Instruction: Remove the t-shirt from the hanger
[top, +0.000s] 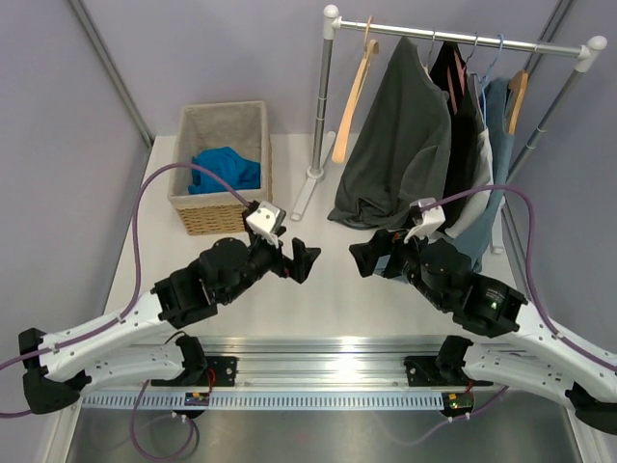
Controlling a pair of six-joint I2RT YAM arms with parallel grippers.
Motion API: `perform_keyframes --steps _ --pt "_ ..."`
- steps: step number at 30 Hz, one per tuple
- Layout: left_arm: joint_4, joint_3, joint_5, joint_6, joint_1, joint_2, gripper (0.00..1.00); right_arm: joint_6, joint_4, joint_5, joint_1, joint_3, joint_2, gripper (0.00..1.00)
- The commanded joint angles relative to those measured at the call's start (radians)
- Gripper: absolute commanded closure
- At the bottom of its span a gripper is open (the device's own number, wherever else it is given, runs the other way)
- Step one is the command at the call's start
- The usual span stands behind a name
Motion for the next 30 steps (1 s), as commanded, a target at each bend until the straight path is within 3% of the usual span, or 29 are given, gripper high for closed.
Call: perform_keyframes --steps 1,6,11,16,19,23,27,28,30 --pt "0.148 -0.092 0.064 0.038 -0.017 -0.051 0.01 -0.01 0.126 0.053 -0.001 -0.049 -0.01 0.01" --pt "0.236 -0.211 0.085 0.11 -0.017 -0.146 0.01 -0.034 0.175 0.031 -0.003 -0.084 -0.014 0.01" --pt "0.331 -0.314 0.088 0.16 -0.017 -0.245 0.01 -0.059 0.185 0.122 -0.003 -0.092 0.015 0.01" --pt "0.36 -0.357 0.01 0.179 -0.017 -0.276 0.01 -0.111 0.035 0.249 -0.003 0.099 0.082 0.0" --pt "0.366 -0.376 -0.012 0.183 -0.017 -0.293 0.01 -0.311 0.046 0.261 -0.003 0.236 0.119 0.0" --pt "0.374 -0.383 -0.035 0.189 -0.017 -0.305 0.01 -0.56 0.12 0.399 -0.017 0.4 0.203 0.0" --pt "0.381 -0.396 -0.061 0.203 -0.016 -0.322 0.01 -0.559 0.015 0.271 -0.183 0.665 0.328 0.0" --pt "0.387 -0.402 -0.067 0.206 -0.017 -0.339 0.01 -0.526 -0.027 0.228 -0.284 0.698 0.375 0.0" --pt "0.395 -0.416 -0.073 0.211 -0.016 -0.357 0.01 -0.53 -0.053 0.174 -0.355 0.773 0.423 0.01"
